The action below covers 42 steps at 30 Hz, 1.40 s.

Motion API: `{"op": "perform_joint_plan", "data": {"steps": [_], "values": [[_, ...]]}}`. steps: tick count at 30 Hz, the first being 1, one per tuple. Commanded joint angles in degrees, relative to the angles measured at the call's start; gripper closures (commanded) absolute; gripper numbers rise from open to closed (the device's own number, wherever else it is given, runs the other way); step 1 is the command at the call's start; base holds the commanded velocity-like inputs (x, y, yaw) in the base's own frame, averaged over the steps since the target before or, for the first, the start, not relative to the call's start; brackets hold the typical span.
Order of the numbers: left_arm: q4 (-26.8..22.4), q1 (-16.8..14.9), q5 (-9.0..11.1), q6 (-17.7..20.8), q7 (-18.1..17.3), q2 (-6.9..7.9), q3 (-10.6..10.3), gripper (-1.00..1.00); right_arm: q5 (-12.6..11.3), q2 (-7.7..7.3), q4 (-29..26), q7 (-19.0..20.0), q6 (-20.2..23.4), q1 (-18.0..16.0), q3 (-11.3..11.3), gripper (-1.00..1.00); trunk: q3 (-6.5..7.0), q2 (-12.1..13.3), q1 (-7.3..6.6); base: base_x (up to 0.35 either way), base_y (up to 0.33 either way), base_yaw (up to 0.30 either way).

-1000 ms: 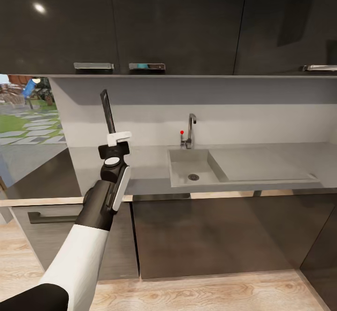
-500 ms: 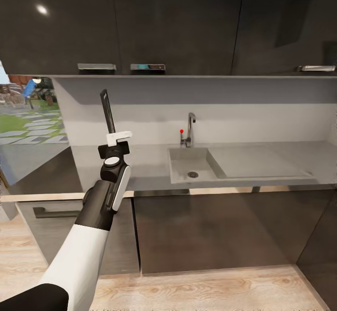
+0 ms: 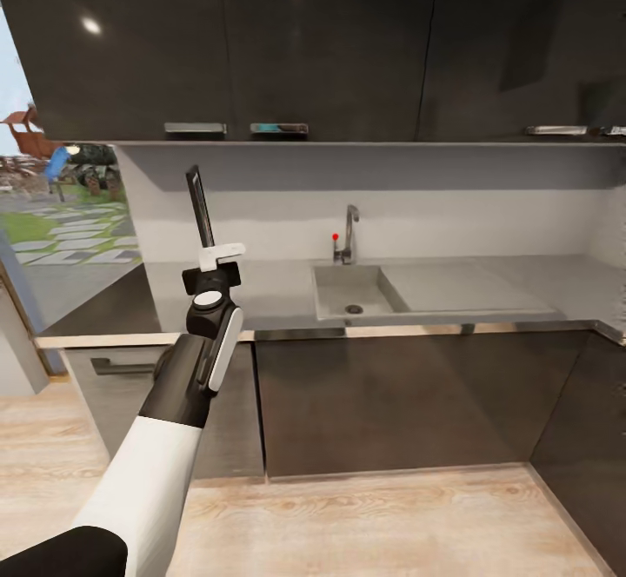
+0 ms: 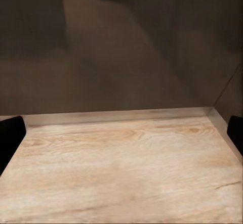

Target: Pick up the poster from the kitchen countertop and hang it on one of the wall nails in the kitchen.

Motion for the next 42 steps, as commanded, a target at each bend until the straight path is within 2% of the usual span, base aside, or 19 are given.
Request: {"op": "perform_joint_plan", "data": {"steps": [1,35,37,39,41,42], "values": [[-0.1,-0.1,-0.1,0.4,0.4,0.0,-0.1,1.0,0.1,0.0,-0.1,-0.1,0.0,0.0,0.0,-1.0,-0.05,0.0,-0.03,-0.335,0.0,0.0],[-1.5,-0.1,0.3,0.6,-0.3,0.0,-0.2,1.0,0.1,0.0,-0.1,-0.1,0.0,0.0,0.0,-1.0,-0.05,0.0,-0.03,-0.333,0.0,0.0],[-1.8,-0.1,0.9,0.6,-1.1,0.0,-0.3,1.0,0.1,0.0,-0.1,-0.1,0.0,0.0,0.0,-1.0,-0.05,0.0,-0.03,-0.204,0.0,0.0],[-2.0,-0.1,2.3,0.7,-3.7,0.0,-0.3,1.0,0.1,0.0,-0.1,-0.1,0.0,0.0,0.0,-1.0,-0.05,0.0,-0.03,-0.104,0.0,0.0],[-2.6,-0.1,3.8,0.9,-8.5,0.0,-0.3,1.0,0.1,0.0,-0.1,-0.1,0.0,0.0,0.0,-1.0,-0.05,0.0,-0.03,-0.049,0.0,0.0],[-2.8,-0.1,4.0,1.3,-9.8,0.0,-0.3,1.0,0.1,0.0,-0.1,-0.1,0.0,0.0,0.0,-1.0,-0.05,0.0,-0.03,-0.03,0.0,0.0]]}}
